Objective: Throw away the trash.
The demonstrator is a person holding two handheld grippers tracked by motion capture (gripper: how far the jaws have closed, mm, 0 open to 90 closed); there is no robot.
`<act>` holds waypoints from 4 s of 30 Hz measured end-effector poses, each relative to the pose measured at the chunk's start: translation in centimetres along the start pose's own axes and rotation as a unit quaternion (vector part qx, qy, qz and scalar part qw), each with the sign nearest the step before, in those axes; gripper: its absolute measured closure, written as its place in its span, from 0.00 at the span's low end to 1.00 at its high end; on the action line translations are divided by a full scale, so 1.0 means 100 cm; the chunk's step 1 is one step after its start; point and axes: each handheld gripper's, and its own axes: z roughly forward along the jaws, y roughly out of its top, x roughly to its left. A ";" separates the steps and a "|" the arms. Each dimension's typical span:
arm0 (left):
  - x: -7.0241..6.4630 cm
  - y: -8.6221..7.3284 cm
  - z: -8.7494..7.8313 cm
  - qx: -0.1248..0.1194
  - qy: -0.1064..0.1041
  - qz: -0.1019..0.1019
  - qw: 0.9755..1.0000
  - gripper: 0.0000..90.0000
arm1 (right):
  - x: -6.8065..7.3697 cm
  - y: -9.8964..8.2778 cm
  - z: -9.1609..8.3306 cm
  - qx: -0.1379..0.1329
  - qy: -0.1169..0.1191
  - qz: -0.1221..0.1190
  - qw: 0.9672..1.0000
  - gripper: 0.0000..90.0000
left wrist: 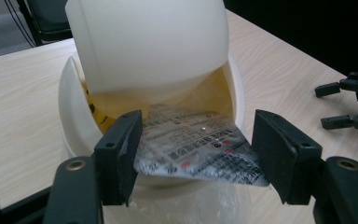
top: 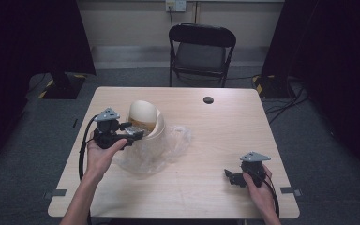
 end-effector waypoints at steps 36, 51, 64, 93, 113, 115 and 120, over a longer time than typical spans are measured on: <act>-0.002 0.003 0.019 0.022 -0.014 0.003 1.000 0.21 | 0.000 0.000 0.000 0.000 0.000 0.000 1.000 0.10; -0.002 -0.006 -0.004 -0.022 -0.008 0.008 1.000 0.18 | 0.000 0.000 0.000 0.000 0.000 0.000 1.000 0.10; 0.000 -0.017 -0.024 -0.025 0.004 0.002 1.000 0.18 | 0.000 0.000 0.000 0.000 0.000 0.000 1.000 0.10; 0.022 -0.103 -0.050 -0.002 0.035 -0.041 0.999 0.18 | 0.000 0.000 0.000 0.000 0.000 0.000 1.000 0.10; 0.042 -0.166 -0.057 0.052 0.100 -0.063 0.992 0.18 | 0.000 0.000 0.000 0.000 0.000 0.000 1.000 0.10; 0.043 -0.172 -0.052 0.064 0.098 -0.071 0.991 0.18 | 0.000 0.000 0.000 0.000 0.000 0.000 1.000 0.10; 0.047 -0.182 -0.046 0.084 0.107 -0.074 0.988 0.18 | 0.000 0.000 0.000 0.000 0.000 0.000 1.000 0.10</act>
